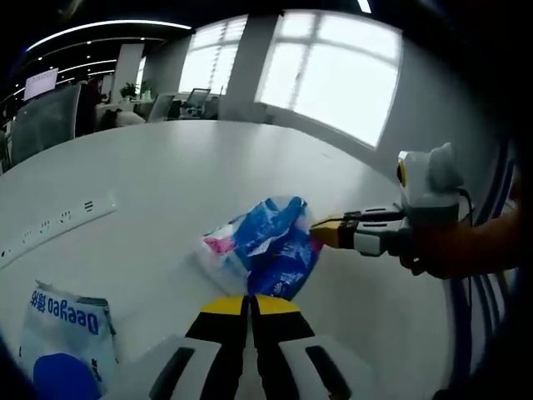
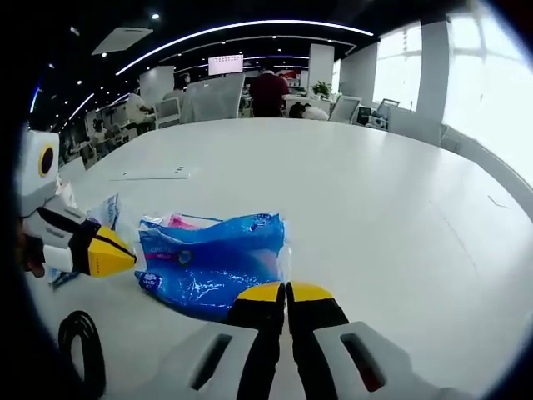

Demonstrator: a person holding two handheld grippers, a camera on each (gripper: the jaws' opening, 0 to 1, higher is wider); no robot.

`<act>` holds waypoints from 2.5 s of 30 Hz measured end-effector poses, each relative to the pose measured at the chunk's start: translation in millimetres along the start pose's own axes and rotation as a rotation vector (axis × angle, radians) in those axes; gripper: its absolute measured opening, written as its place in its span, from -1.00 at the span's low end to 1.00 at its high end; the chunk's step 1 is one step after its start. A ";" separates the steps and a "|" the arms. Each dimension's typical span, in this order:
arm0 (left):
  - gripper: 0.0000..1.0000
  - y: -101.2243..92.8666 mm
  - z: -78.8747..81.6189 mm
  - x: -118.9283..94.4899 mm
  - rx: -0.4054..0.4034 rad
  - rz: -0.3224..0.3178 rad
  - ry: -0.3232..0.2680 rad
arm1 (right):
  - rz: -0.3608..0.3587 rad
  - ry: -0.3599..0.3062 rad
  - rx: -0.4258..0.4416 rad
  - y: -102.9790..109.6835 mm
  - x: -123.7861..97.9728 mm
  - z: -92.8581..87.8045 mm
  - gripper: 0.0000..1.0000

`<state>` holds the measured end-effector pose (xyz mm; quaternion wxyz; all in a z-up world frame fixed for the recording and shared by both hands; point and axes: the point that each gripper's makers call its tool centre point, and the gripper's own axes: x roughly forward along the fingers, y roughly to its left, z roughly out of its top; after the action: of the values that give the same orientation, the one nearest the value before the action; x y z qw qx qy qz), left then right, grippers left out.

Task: Arrange the tabletop items into an orderly group along one side of the table until the central work area is clear of visible clutter.

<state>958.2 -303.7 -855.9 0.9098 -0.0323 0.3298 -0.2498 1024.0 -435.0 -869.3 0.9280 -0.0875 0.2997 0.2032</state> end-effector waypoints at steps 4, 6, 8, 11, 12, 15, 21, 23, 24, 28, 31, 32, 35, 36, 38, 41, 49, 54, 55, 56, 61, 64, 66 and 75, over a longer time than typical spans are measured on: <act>-0.94 -0.8 0.8 0.1 0.009 0.005 -0.001 | 0.000 -0.001 0.001 -1.8 -0.2 -0.4 -1.00; -0.91 -0.7 1.5 1.3 0.015 0.007 -0.002 | 0.006 0.000 0.007 -0.6 -2.7 -0.9 -1.00; -0.86 -1.4 1.1 1.4 0.013 0.005 0.001 | 0.003 0.000 0.005 -1.2 -6.4 -1.2 -1.00; -0.75 0.2 -0.3 0.9 0.022 0.014 0.008 | 0.013 -0.007 0.017 0.9 -12.0 -0.2 -0.89; -0.71 0.0 -0.5 0.2 0.022 0.014 0.011 | 0.021 -0.008 0.018 3.1 -14.7 0.5 -0.85; -0.62 -0.7 0.9 -2.0 0.028 0.020 0.012 | 0.024 -0.019 0.007 4.9 -20.8 4.2 -0.80; -0.49 -3.3 11.9 -18.2 0.050 0.041 -0.011 | 0.041 -0.061 0.001 12.1 -36.6 20.8 -0.69; -0.43 -5.9 17.0 -29.5 0.057 0.053 -0.028 | 0.063 -0.080 -0.005 19.3 -43.6 28.8 -0.63; -0.41 -6.4 18.9 -34.1 0.059 0.059 -0.036 | 0.071 -0.089 -0.013 23.3 -48.2 33.2 -0.60; -0.27 -7.6 20.3 -49.9 0.078 0.084 -0.051 | 0.126 -0.120 -0.033 42.7 -62.3 48.3 -0.47; -0.20 -5.2 18.0 -60.6 0.049 0.112 -0.061 | 0.177 -0.134 -0.064 57.0 -65.3 56.9 -0.39; -0.19 -3.5 16.7 -62.5 0.039 0.122 -0.061 | 0.185 -0.133 -0.074 60.5 -65.9 57.9 -0.36; -0.16 -4.5 12.9 -76.9 0.025 0.150 -0.066 | 0.242 -0.136 -0.114 81.6 -69.4 61.5 -0.29; -0.15 -3.6 11.6 -81.1 0.022 0.162 -0.066 | 0.253 -0.136 -0.120 85.5 -69.9 62.2 -0.27; -0.10 -2.8 11.0 -91.6 0.000 0.178 -0.087 | 0.278 -0.130 -0.134 94.8 -69.9 63.5 -0.25; -0.08 0.1 6.0 -103.3 0.004 0.205 -0.087 | 0.305 -0.136 -0.149 107.6 -75.3 68.3 -0.20; 0.05 12.5 -10.0 -126.3 -0.051 0.274 -0.087 | 0.410 -0.149 -0.187 142.2 -77.2 77.7 -0.09; 0.12 25.2 -23.6 -144.1 -0.089 0.326 -0.094 | 0.471 -0.140 -0.231 163.9 -75.7 78.9 0.01; 0.13 27.8 -25.8 -146.8 -0.099 0.337 -0.095 | 0.480 -0.137 -0.236 165.5 -74.9 78.9 0.02; 0.14 31.6 -28.5 -151.4 -0.111 0.348 -0.096 | 0.489 -0.134 -0.238 168.1 -74.0 79.4 0.04; 0.17 41.6 -41.2 -166.9 -0.158 0.395 -0.106 | 0.538 -0.124 -0.271 183.6 -68.0 83.4 0.09; 0.20 46.6 -45.7 -176.9 -0.175 0.422 -0.114 | 0.557 -0.114 -0.296 189.9 -61.5 84.3 0.11; 0.21 52.6 -50.8 -184.7 -0.207 0.449 -0.124 | 0.572 -0.109 -0.306 195.7 -58.2 87.0 0.12; 0.20 63.7 -82.0 -204.2 -0.321 0.549 -0.131 | 0.616 -0.064 -0.344 207.8 -34.0 86.5 0.15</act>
<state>800.9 -142.2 -814.9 0.9458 -0.1012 0.3023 0.0625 954.7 -234.0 -788.0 0.8038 -0.1416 0.2442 0.5236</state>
